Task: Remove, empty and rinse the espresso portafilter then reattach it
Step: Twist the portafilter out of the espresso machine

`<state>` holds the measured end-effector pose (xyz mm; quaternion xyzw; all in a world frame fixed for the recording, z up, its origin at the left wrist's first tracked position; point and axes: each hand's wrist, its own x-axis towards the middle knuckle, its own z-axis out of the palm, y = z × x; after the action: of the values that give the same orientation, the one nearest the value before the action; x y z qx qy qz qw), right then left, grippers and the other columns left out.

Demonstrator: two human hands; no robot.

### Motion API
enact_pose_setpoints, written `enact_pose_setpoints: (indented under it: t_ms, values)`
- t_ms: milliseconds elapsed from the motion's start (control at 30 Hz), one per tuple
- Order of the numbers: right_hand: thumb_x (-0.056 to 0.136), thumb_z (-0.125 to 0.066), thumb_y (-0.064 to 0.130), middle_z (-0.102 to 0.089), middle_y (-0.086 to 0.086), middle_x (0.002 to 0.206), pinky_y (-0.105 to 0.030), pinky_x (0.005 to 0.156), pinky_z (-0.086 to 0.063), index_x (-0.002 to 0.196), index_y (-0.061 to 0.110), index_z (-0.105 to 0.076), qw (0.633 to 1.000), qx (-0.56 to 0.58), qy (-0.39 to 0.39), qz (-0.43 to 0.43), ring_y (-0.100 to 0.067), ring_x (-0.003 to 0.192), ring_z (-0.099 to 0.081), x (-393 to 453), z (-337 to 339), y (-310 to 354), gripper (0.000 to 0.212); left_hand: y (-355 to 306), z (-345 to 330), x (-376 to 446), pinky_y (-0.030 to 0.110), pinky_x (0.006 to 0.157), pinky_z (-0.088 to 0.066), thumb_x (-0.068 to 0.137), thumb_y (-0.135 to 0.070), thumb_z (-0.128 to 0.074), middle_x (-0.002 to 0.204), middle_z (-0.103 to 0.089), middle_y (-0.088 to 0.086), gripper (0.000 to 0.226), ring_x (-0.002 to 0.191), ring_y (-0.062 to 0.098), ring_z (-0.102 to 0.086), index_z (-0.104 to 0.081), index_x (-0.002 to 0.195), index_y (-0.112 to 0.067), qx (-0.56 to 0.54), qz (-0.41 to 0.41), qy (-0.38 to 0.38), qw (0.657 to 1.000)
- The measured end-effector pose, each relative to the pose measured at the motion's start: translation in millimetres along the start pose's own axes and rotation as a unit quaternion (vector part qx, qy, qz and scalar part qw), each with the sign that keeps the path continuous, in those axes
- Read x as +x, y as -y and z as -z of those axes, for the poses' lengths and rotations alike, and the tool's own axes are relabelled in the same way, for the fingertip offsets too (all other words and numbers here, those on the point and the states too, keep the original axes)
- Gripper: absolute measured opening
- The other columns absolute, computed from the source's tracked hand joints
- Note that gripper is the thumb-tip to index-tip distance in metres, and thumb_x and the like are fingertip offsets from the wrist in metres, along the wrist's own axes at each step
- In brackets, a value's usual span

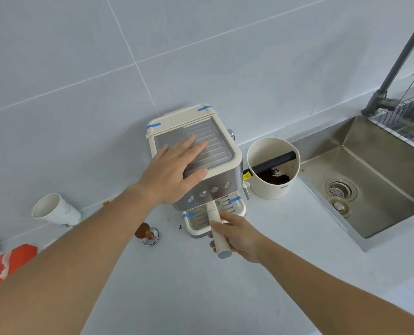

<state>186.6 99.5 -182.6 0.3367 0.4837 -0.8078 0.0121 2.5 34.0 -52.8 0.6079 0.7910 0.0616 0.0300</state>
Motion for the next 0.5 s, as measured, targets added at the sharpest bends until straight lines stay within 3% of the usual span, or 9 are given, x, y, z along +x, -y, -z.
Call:
enact_pose_setpoints:
  t_ms: [200, 367, 500]
  values:
    - [0.089, -0.065, 0.011, -0.055, -0.011, 0.079, -0.034, 0.055, -0.055, 0.117, 0.019, -0.053, 0.999, -0.027, -0.023, 0.0, -0.022, 0.056, -0.057, 10, -18, 0, 0.031, 5, 1, 6, 0.043, 0.121, -0.004, 0.088, -0.068, -0.014, 0.165, -0.007, -0.006, 0.07, 0.152, 0.017, -0.004, -0.013, 0.153, -0.04, 0.023, -0.03, 0.044, 0.998]
    - [0.082, -0.067, 0.0, -0.052, -0.011, 0.07, -0.029, 0.049, -0.05, 0.097, 0.009, -0.051, 0.997, 0.026, 0.027, -0.072, -0.021, 0.05, -0.053, 15, -16, 3, 0.024, 7, -4, 5, 0.041, 0.121, -0.005, 0.086, -0.071, -0.028, 0.163, -0.017, -0.012, 0.07, 0.151, 0.012, -0.009, -0.025, 0.149, -0.042, -0.026, -0.008, 0.011, 1.0]
    - [0.085, -0.065, 0.0, -0.05, -0.006, 0.059, -0.025, 0.045, -0.044, 0.081, 0.01, -0.05, 0.996, 0.052, 0.018, -0.063, -0.019, 0.045, -0.047, 17, -18, -1, 0.019, 6, -4, 6, 0.041, 0.122, -0.006, 0.081, -0.075, -0.034, 0.162, -0.018, -0.014, 0.074, 0.15, 0.009, -0.01, -0.027, 0.148, -0.044, -0.03, -0.001, 0.006, 1.0]
